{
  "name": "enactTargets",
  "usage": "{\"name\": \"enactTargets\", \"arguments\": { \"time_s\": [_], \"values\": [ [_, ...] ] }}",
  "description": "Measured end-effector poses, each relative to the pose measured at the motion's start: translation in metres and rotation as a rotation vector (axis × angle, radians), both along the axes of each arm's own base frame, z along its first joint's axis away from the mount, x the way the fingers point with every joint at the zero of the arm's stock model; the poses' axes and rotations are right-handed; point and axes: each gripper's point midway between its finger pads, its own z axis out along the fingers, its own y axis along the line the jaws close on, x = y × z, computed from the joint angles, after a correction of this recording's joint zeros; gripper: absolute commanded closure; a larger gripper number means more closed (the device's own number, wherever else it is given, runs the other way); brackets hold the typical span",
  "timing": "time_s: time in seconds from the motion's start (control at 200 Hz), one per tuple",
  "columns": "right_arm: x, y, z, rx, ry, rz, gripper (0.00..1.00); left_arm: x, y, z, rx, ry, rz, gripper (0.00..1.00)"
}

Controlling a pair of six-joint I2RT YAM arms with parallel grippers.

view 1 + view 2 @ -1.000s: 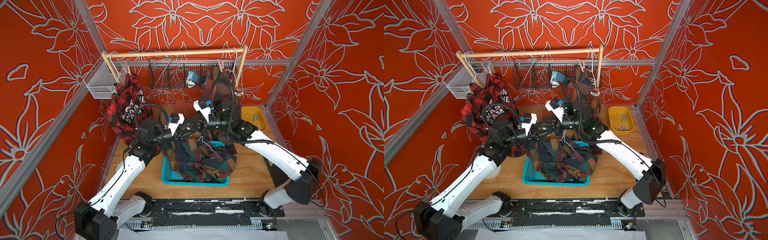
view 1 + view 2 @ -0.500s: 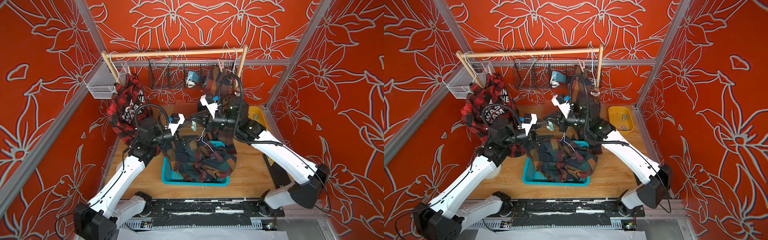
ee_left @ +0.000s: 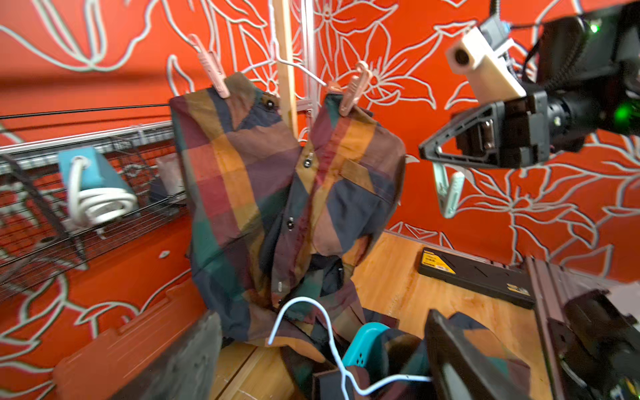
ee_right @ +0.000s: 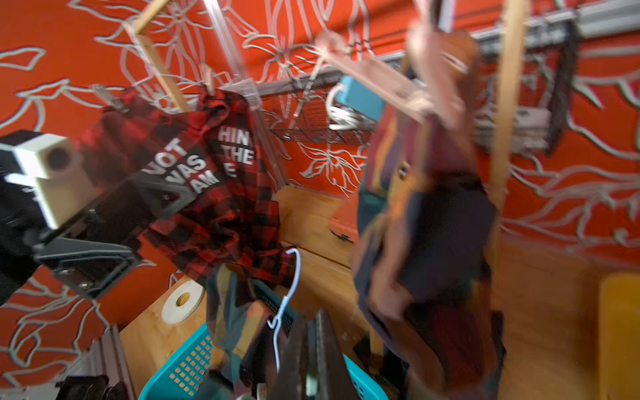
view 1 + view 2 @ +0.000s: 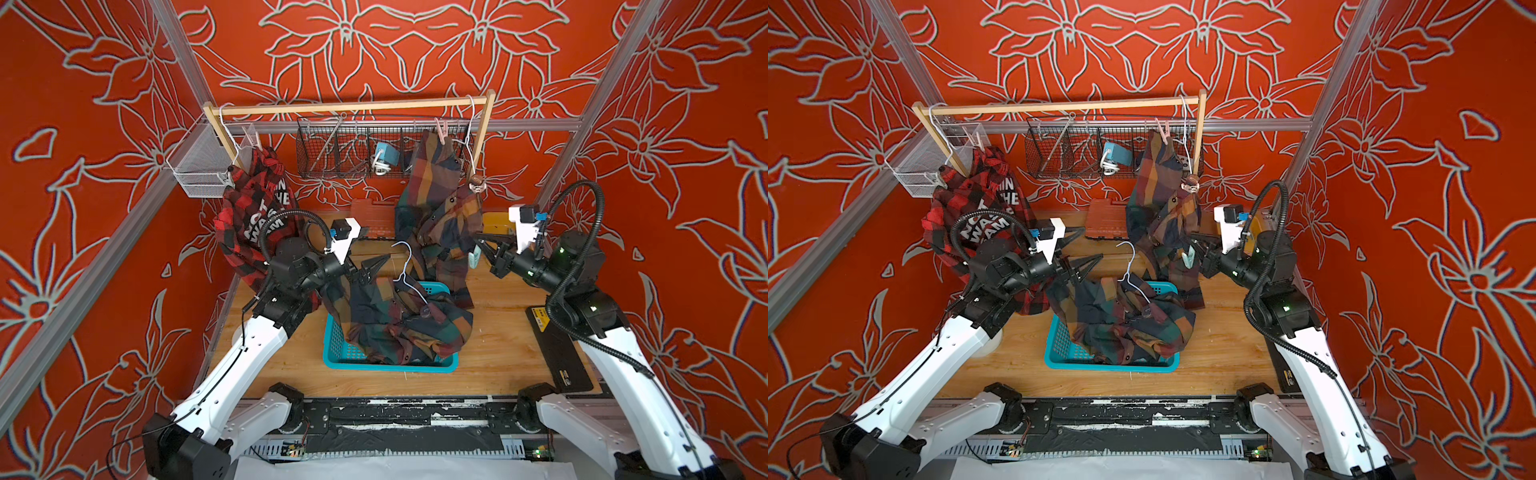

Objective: Remove the clothespins securing long-sleeve shirts to the hanger
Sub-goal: Place the clamp in the storage box.

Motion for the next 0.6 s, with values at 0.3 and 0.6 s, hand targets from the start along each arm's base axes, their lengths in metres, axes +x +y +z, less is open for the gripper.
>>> {"name": "enactTargets", "arguments": {
  "time_s": [0.3, 0.6],
  "values": [
    [0.069, -0.073, -0.081, 0.007, 0.253, -0.303, 1.00, 0.028, 0.021, -0.003, -0.046, 0.007, 0.184, 0.12],
    [0.162, -0.143, -0.145, -0.050, 0.365, -0.572, 1.00, 0.036, 0.024, -0.014, -0.042, 0.027, 0.218, 0.12]
  ]
}}
